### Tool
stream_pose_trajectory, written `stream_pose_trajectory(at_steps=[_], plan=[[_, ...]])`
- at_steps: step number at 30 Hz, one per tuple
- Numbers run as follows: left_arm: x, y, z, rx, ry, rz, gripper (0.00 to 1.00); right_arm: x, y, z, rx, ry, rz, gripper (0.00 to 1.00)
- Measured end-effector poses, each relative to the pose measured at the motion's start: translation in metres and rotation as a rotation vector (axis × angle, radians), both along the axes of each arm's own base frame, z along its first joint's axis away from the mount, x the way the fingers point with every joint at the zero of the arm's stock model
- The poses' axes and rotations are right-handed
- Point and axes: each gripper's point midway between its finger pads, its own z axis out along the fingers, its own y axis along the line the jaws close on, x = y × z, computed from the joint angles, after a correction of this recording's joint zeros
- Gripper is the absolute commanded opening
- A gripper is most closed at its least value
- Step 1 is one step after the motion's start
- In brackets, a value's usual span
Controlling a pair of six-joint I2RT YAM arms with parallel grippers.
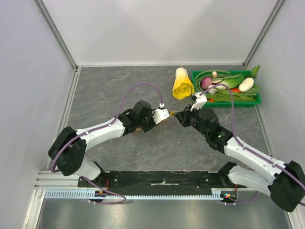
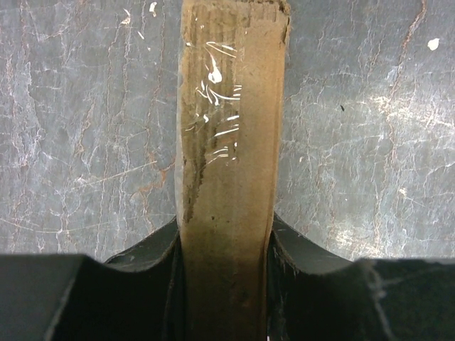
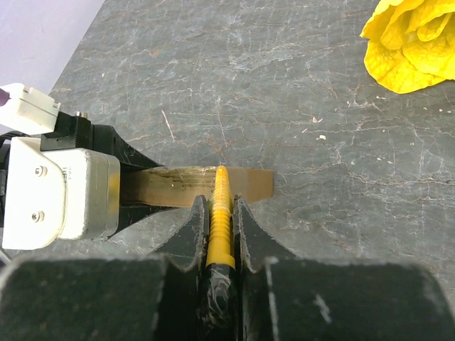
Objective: Unpack the express box
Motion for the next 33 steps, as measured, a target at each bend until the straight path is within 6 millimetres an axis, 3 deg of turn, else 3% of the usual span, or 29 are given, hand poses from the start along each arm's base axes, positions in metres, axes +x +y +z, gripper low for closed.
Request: stream_pose_trajectory(at_steps=[26, 33], plan=[[0.007, -0.004, 0.002, -0.020, 0.028, 0.016, 0.24, -0.011, -0.010, -0.007, -0.050, 0.026, 0.014, 0.00], [0.004, -0.006, 0.003, -0.033, 0.039, -0.001, 0.32, -0.012, -0.013, -0.004, -0.053, 0.035, -0.002, 0.00]])
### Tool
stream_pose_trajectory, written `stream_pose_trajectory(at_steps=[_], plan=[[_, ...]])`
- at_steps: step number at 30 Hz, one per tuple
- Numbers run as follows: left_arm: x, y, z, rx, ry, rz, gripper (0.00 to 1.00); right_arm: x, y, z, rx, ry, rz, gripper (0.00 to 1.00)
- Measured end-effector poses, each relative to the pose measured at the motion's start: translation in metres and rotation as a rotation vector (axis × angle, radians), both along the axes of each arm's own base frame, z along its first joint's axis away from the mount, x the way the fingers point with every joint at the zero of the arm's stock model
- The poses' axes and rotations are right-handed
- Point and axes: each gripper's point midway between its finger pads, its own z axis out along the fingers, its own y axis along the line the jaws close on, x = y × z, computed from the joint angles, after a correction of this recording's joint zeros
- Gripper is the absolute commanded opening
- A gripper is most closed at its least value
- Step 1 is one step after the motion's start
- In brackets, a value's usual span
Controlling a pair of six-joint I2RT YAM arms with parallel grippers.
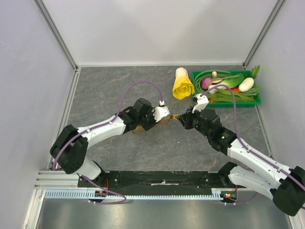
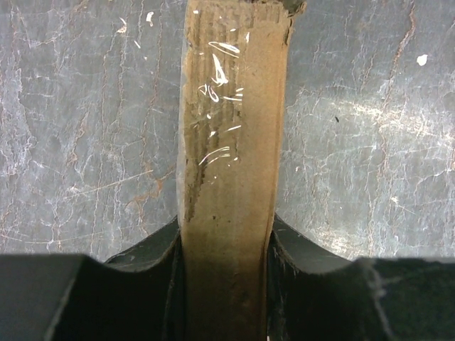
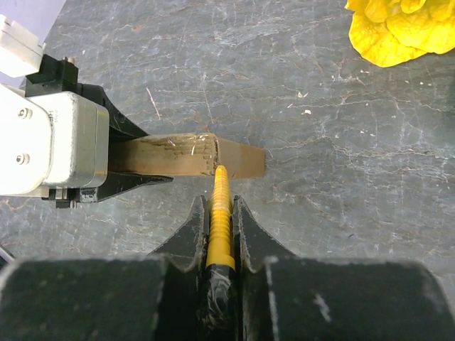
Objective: Unpack the express box
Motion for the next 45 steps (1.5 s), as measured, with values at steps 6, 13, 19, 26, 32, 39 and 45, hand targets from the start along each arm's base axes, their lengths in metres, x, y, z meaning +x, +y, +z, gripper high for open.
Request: stream_pose_trajectory(at_steps=[6, 13, 19, 26, 32, 39, 45], plan=[[0.007, 0.003, 0.002, -0.017, -0.005, 0.030, 0.46, 0.003, -0.005, 0.015, -0.013, 0.000, -0.047, 0.00], [0.010, 0.006, 0.004, -0.044, 0.004, 0.062, 0.59, 0.019, -0.012, 0.065, 0.030, -0.087, -0.133, 0.00], [0.007, 0.004, 0.005, -0.057, 0.016, 0.057, 0.62, 0.024, -0.018, 0.058, 0.020, -0.060, -0.183, 0.03], [0.003, 0.006, 0.004, -0.065, 0.019, 0.058, 0.63, 0.035, -0.026, 0.030, 0.008, 0.026, -0.244, 0.08], [0.002, 0.007, 0.003, -0.064, 0.024, 0.061, 0.63, 0.044, -0.048, -0.032, 0.008, 0.172, -0.302, 0.11], [0.002, 0.007, 0.003, -0.067, 0.030, 0.075, 0.63, 0.040, -0.086, -0.108, 0.161, 0.340, -0.366, 0.15], [0.002, 0.007, 0.002, -0.068, 0.032, 0.081, 0.63, 0.043, -0.099, -0.125, 0.296, 0.391, -0.382, 0.57]])
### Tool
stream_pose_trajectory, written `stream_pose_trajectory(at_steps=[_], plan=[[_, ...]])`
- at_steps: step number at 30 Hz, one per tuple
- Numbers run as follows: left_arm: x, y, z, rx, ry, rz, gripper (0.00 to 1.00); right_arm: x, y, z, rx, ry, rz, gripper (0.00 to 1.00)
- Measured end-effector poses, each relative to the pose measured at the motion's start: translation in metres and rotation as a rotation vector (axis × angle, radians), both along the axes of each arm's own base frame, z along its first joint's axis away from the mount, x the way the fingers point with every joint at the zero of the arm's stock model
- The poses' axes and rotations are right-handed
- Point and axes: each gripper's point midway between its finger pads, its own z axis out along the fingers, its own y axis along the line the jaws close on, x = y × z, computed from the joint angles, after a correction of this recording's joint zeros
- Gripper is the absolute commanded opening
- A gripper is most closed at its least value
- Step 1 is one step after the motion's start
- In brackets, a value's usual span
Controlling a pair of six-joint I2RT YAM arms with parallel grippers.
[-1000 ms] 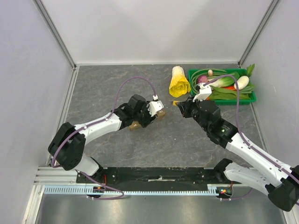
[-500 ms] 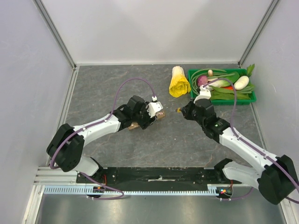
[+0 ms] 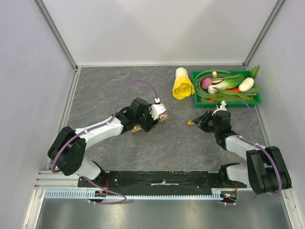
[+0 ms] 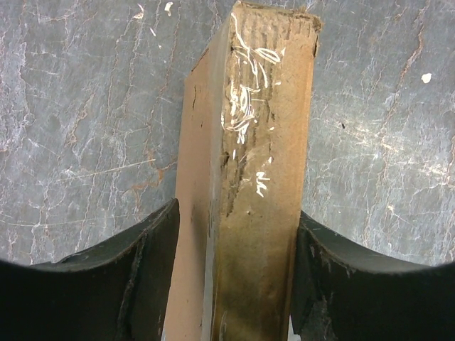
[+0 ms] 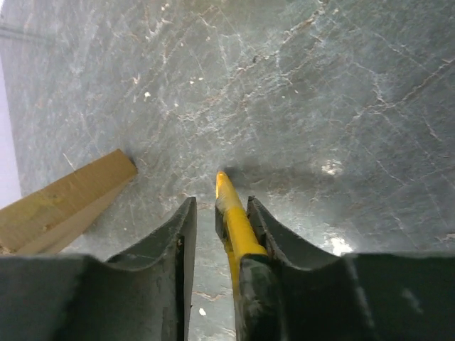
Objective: Unpack the express box
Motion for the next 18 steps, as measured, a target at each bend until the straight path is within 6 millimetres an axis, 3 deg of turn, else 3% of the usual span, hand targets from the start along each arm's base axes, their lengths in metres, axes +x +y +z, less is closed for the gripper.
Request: stream_pose_trajectory(at_steps=[3, 6, 14, 18], plan=[[0.000, 0.000, 0.000, 0.000, 0.000, 0.001, 0.63, -0.003, -0.003, -0.006, 0.008, 0.030, -0.008, 0.83], [0.000, 0.000, 0.000, 0.000, 0.001, 0.001, 0.63, -0.008, -0.014, -0.009, -0.046, 0.069, -0.036, 0.96], [-0.003, 0.000, -0.001, 0.006, 0.018, 0.000, 0.63, 0.008, -0.060, 0.040, -0.262, 0.087, -0.208, 0.98], [-0.007, 0.003, -0.004, 0.021, 0.037, 0.001, 0.63, 0.003, -0.079, 0.061, -0.342, 0.106, -0.271, 0.98]])
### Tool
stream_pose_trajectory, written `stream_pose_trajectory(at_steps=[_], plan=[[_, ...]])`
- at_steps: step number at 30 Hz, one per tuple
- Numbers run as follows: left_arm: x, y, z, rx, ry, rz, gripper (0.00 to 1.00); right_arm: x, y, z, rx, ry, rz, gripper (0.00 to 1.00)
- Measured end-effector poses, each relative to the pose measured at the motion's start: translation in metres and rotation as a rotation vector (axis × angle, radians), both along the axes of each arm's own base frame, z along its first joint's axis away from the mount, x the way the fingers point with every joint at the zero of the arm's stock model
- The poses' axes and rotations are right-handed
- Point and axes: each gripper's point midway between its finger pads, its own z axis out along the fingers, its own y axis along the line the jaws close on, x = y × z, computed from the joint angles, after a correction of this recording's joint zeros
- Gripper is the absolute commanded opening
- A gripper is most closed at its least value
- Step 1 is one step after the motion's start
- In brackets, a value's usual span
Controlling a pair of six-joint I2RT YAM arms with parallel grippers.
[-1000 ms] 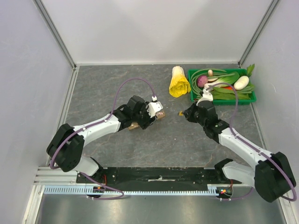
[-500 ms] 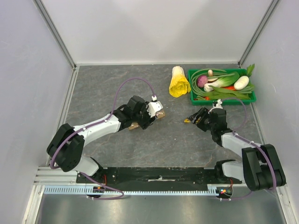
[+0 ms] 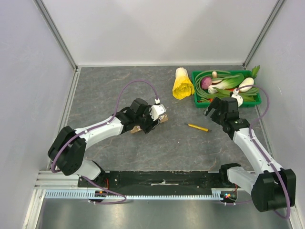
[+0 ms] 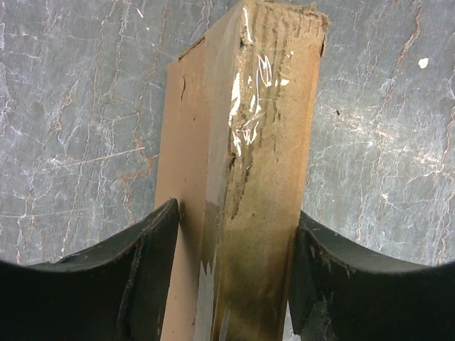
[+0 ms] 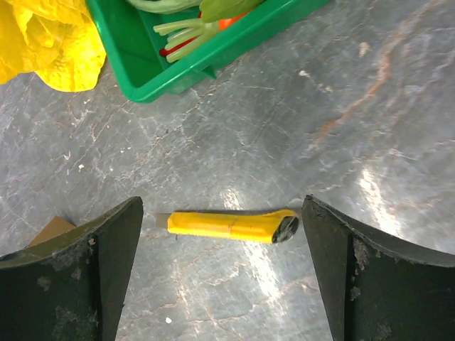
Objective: Unpack the express box
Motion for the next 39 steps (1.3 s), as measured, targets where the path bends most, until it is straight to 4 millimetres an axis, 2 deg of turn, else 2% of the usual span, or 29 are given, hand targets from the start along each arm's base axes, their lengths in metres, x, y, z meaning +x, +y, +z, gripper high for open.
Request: stream_pose_trajectory(at_steps=[6, 7, 8, 12, 15, 18, 21, 23, 29, 30, 31, 33, 34, 35, 36, 37, 39], plan=[[-0.001, 0.001, 0.000, 0.001, 0.005, -0.001, 0.65, -0.005, -0.009, 0.030, -0.051, -0.015, -0.009, 0.98], [-0.003, 0.001, 0.001, 0.000, 0.009, -0.003, 0.74, -0.003, -0.008, 0.035, -0.052, -0.027, 0.006, 0.98], [-0.004, 0.002, 0.002, 0.000, 0.013, -0.004, 0.76, -0.002, -0.007, 0.037, -0.052, -0.031, 0.017, 0.98], [-0.019, 0.001, 0.014, -0.037, 0.049, -0.028, 0.82, 0.001, 0.008, 0.035, -0.032, -0.022, 0.098, 0.98], [-0.030, -0.002, 0.036, -0.100, 0.040, -0.057, 0.83, 0.002, 0.020, 0.024, -0.026, 0.010, 0.150, 0.98], [-0.038, -0.003, 0.064, -0.172, 0.014, -0.067, 0.83, 0.001, 0.037, 0.018, -0.023, 0.029, 0.213, 0.98], [-0.045, -0.001, 0.081, -0.223, 0.001, -0.052, 0.84, 0.005, 0.057, 0.018, -0.030, 0.035, 0.278, 0.98], [-0.045, 0.005, 0.086, -0.237, -0.003, -0.002, 0.95, 0.010, 0.076, 0.020, -0.040, 0.029, 0.342, 0.97], [-0.029, 0.028, 0.081, -0.213, 0.000, 0.234, 0.97, 0.019, 0.153, 0.018, -0.077, 0.003, 0.601, 0.78], [-0.029, 0.030, 0.079, -0.210, 0.009, 0.260, 0.92, 0.020, 0.163, 0.015, -0.084, 0.006, 0.638, 0.77], [-0.028, 0.034, 0.077, -0.204, 0.019, 0.287, 0.77, 0.020, 0.175, 0.011, -0.091, 0.011, 0.680, 0.74], [-0.032, 0.037, 0.071, -0.204, 0.064, 0.332, 0.66, 0.018, 0.195, 0.001, -0.102, 0.024, 0.752, 0.70], [-0.034, 0.038, 0.070, -0.206, 0.081, 0.347, 0.54, 0.016, 0.204, -0.005, -0.111, 0.034, 0.789, 0.68], [-0.038, 0.037, 0.068, -0.215, 0.112, 0.357, 0.47, 0.014, 0.213, -0.011, -0.117, 0.042, 0.824, 0.68], [-0.044, 0.037, 0.065, -0.228, 0.145, 0.370, 0.29, 0.013, 0.222, -0.017, -0.126, 0.055, 0.858, 0.65], [-0.051, 0.036, 0.061, -0.240, 0.181, 0.372, 0.25, 0.012, 0.230, -0.023, -0.131, 0.062, 0.886, 0.64], [-0.070, 0.036, 0.053, -0.259, 0.263, 0.361, 0.23, 0.014, 0.243, -0.032, -0.140, 0.075, 0.928, 0.59]])
